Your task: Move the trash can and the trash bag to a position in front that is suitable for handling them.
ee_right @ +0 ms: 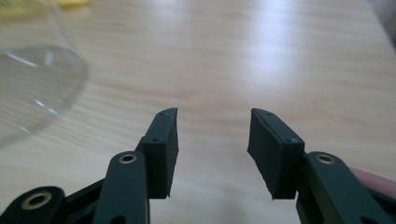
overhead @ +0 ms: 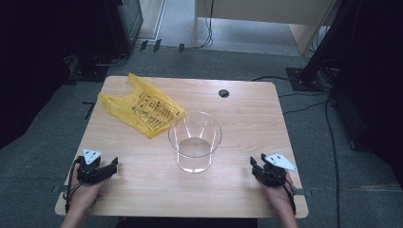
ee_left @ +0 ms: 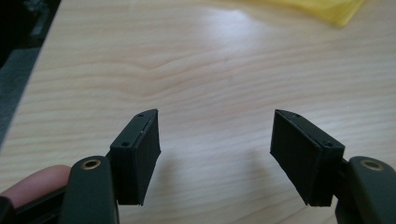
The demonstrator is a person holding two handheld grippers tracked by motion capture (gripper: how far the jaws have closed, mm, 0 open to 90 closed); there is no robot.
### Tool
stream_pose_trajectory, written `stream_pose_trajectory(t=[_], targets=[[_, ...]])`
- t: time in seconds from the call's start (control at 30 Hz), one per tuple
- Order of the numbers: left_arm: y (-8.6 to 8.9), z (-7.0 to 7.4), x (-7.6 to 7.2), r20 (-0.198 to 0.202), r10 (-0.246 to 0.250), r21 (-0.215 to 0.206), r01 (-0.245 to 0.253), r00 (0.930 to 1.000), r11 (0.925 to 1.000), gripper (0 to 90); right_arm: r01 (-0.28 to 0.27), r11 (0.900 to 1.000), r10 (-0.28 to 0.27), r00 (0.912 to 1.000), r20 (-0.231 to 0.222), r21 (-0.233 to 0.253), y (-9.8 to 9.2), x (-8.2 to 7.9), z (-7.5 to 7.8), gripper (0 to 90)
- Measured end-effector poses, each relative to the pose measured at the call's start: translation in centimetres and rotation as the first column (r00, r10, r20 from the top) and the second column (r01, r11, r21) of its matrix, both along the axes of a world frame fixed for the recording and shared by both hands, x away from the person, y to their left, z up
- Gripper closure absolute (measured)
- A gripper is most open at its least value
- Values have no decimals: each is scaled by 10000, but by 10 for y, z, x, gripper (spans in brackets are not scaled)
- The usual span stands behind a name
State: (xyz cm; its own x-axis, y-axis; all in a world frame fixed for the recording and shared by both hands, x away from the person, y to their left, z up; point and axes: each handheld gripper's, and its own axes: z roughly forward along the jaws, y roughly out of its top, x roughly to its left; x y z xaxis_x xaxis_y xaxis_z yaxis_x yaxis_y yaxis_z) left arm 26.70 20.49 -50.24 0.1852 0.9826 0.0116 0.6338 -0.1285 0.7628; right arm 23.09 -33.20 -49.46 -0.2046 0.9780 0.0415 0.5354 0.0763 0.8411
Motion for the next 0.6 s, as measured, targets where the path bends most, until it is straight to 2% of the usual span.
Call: stream_pose_trajectory(t=[0.03,0.07,0.1,0.13,0.17,0.2,0.27,0.3,0.37,0.4,0.43,0.47,0.5,0.53,0.57,0.6], targets=[[-9,3,2,51,-123,-229,124,9999,9997,333,-305,9993,301,9994,194,236,16,10,7,549],[-9,3,2,51,-123,-229,124,9999,9997,341,-305,9993,301,9994,194,236,16,10,7,549],[-18,6,5,61,-375,-510,378,9993,9980,344,-504,9973,485,9982,365,540,31,21,15,568],[-18,6,5,61,-375,-510,378,9993,9980,344,-504,9973,485,9982,365,540,31,21,15,568],[-27,9,8,63,-635,-674,638,9980,9957,346,-790,9951,756,9954,584,591,46,32,19,576],[-27,9,8,63,-635,-674,638,9980,9957,359,-922,9941,885,9940,640,570,54,37,21,577],[-40,14,14,168,-798,-1110,812,9967,9905,377,-1154,9920,1118,9914,675,516,66,46,22,577],[-45,16,16,260,-864,-1160,889,9959,9893,385,-1270,9904,1233,9901,669,548,72,49,23,576],[-57,20,20,396,-1137,-1236,1178,9927,9853,411,-1404,9882,1361,9883,692,618,80,54,23,578],[-57,20,20,396,-1137,-1236,1178,9927,9853,416,-1493,9865,1443,9867,747,675,82,56,24,592],[-68,24,24,566,-1337,-1299,1401,9894,9816,426,-1489,9867,1434,9863,819,646,85,58,24,600],[-68,24,24,566,-1337,-1299,1401,9894,9816,439,-1489,9867,1434,9863,819,646,85,58,24,600],[-79,26,28,702,-1474,-1467,1564,9866,9767,447,-1493,9868,1433,9854,914,630,86,60,25,599],[-79,26,28,702,-1474,-1467,1564,9866,9767,453,-1493,9868,1433,9854,914,630,86,60,25,599],[-88,29,31,824,-1579,-1575,1693,9840,9729,463,-1507,9844,1423,9854,937,903,86,62,26,604],[-88,29,31,824,-1579,-1575,1693,9840,9729,469,-1507,9844,1423,9854,937,903,86,62,26,604]])
